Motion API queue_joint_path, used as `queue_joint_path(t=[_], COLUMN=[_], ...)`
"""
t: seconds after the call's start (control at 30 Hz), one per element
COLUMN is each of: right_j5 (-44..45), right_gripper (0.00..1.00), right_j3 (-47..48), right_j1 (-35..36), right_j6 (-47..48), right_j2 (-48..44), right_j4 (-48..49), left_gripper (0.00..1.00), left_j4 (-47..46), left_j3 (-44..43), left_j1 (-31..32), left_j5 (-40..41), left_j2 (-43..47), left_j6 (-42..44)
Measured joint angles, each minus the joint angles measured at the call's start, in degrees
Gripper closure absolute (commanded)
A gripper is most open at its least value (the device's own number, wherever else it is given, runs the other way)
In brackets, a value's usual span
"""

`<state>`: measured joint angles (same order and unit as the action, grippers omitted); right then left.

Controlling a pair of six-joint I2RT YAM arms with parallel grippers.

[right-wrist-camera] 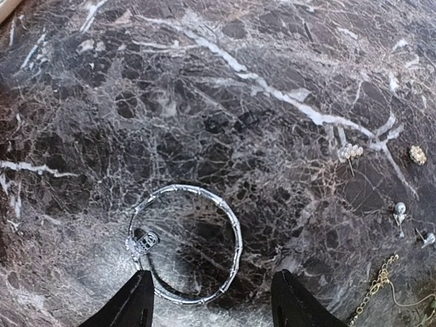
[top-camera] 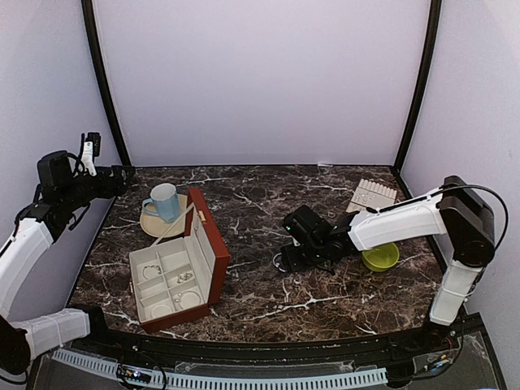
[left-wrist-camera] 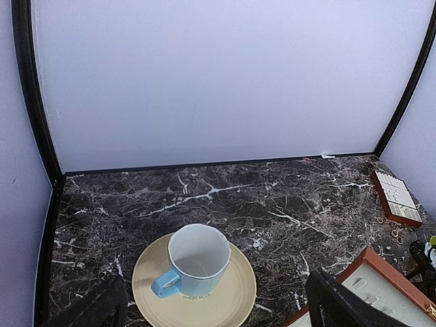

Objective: Organize the mixed jewelry
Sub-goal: Move the bangle to the center of the board.

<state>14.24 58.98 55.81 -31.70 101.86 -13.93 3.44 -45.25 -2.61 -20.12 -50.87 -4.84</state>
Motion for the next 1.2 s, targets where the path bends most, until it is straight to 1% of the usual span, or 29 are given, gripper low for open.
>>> queue_joint_path(t=[0.4,0.8,0.97,1.2], right_j5=[4.09,9.03,10.27,9.09], right_gripper=[0.42,0.41,0.40,0.38], right_j3=[1.81,3.17,3.76,5.49], right_j1=[0.35,0.35,0.35,0.35], right_j6=[-4.87,-5.16,-5.01,-4.81], right_j2=[0.76,1.75,1.75,2.01], right_j4=[-6.97,-13.35,-14.75,-14.23], left_gripper=[0.07,0.07,0.07,0.07], left_j4=[0.07,0.13,0.24,0.52], left_j3=[0.00,0.00,0.00,0.00], left_j1=[0.00,0.00,0.00,0.00], left_j5=[1.36,2.29,2.62,3.48], left_j2=[0.39,-0.35,-0.52,-0.39], left_j6=[0.02,0.02,0.02,0.13])
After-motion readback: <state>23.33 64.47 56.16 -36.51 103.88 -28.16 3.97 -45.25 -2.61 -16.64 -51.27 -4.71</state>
